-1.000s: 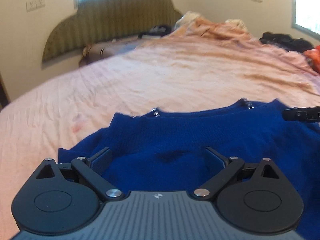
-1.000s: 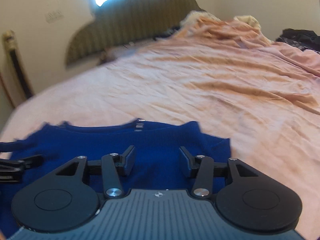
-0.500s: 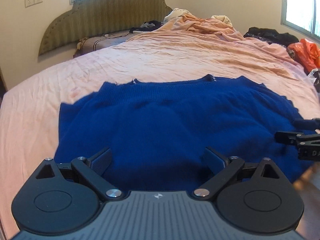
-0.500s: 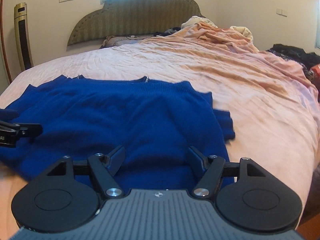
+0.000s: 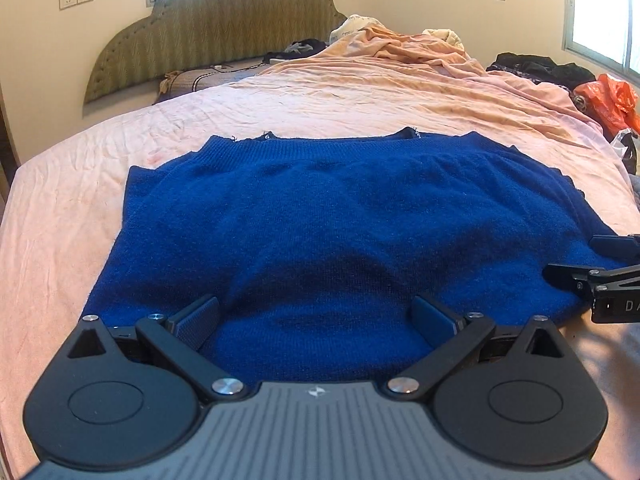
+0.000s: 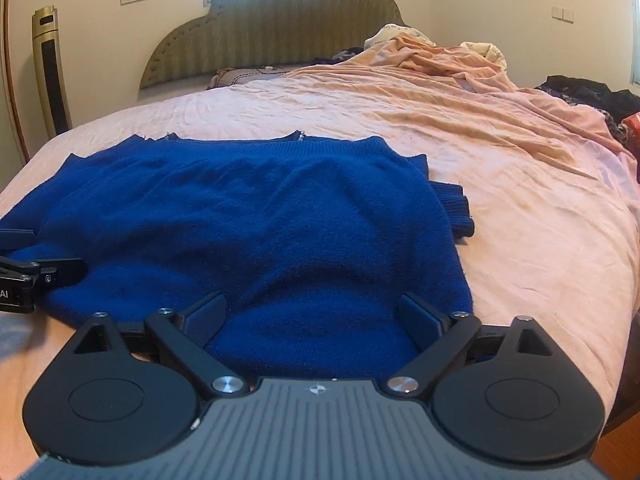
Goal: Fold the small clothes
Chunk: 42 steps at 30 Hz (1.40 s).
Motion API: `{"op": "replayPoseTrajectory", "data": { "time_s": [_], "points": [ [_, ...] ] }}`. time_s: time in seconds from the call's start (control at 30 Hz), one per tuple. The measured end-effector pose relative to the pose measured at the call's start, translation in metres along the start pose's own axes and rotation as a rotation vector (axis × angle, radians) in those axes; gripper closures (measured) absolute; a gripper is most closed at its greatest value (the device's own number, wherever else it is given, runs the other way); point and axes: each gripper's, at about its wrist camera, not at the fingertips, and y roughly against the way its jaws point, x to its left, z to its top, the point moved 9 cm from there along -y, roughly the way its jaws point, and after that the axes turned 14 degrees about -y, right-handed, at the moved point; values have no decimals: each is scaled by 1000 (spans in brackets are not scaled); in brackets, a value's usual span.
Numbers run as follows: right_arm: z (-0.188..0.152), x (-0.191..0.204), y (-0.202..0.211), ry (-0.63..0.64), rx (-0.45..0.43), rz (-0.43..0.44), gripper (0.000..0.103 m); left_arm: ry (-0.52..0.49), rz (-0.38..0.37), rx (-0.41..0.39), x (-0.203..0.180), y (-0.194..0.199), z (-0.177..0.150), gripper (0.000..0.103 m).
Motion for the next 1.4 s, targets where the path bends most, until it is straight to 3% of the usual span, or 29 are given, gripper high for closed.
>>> {"op": "replayPoseTrajectory", "data": {
  "time_s": [0.8, 0.97, 1.13, 1.4],
  "points": [
    [-1, 1, -2, -2, 1, -1, 6, 33, -10, -25, 5, 4, -1, 0],
    [-1, 1, -2, -3, 2, 1, 6, 232, 10, -88, 34, 37, -12, 0],
    [-1, 2, -2, -5, 3, 8, 4, 545, -98, -103, 58, 61, -40, 0],
    [-1, 1, -2, -15, 4, 25, 2, 827, -199, -173, 78, 58, -50, 0]
  ]
}}
